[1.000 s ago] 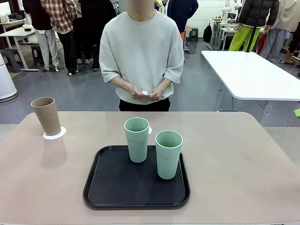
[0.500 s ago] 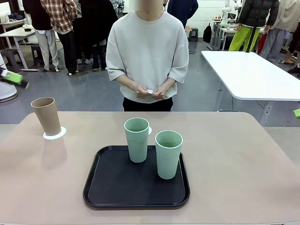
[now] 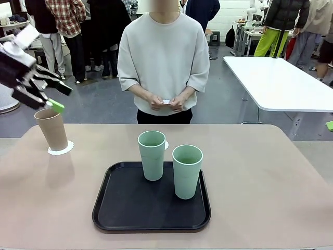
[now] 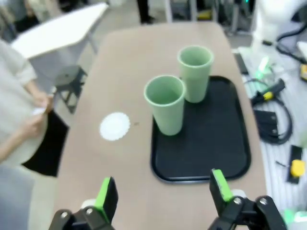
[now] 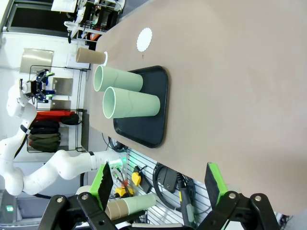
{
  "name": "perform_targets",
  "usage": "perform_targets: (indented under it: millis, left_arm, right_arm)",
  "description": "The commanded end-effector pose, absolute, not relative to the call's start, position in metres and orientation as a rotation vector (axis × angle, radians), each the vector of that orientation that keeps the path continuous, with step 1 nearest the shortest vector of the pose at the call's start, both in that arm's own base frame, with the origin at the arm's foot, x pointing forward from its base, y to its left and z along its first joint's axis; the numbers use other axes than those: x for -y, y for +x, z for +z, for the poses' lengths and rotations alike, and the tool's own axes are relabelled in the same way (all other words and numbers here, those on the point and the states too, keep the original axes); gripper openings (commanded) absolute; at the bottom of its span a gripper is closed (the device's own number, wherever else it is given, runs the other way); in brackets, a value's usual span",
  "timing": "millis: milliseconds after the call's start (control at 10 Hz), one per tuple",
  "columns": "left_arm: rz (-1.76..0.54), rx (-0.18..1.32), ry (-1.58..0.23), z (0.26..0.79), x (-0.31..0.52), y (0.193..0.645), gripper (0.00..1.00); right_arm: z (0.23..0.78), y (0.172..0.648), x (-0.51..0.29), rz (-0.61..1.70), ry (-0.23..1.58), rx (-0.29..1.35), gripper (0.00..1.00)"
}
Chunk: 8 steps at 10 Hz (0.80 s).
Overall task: Place coasters on the table and set cups on them.
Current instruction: Take one Reusable plastic cup from the Flat Tray and place it on a coaster set by the human.
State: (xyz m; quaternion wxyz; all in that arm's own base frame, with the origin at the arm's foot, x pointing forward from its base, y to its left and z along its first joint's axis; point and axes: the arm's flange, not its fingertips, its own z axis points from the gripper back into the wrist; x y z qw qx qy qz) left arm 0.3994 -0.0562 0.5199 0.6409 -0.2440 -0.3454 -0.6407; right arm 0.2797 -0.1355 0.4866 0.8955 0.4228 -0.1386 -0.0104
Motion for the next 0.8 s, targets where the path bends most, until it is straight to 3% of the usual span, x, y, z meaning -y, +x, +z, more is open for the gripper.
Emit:
perform_targets:
  millis: [0, 100, 200, 700]
  left_arm:
    - [-1.521, 0.782, -0.537, 0.490, 0.068, 0.390, 1.00]
    - [-1.489, 0.722, -0.628, 0.486, 0.071, 0.388, 1.00]
    - [-1.502, 0.775, -0.556, 0.500, 0.065, 0.395, 1.00]
    - [-1.505, 0.779, -0.564, 0.500, 0.065, 0.394, 1.00]
  right_arm:
    - [0.486, 0.280, 0.136, -0.017, 0.893, 0.289, 1.00]
    - [0.486, 0.280, 0.136, -0.017, 0.893, 0.289, 1.00]
    - [0.486, 0.280, 0.136, -0.017, 0.893, 0.289, 1.00]
    - [0.486, 0.280, 0.136, -0.017, 0.893, 0.289, 1.00]
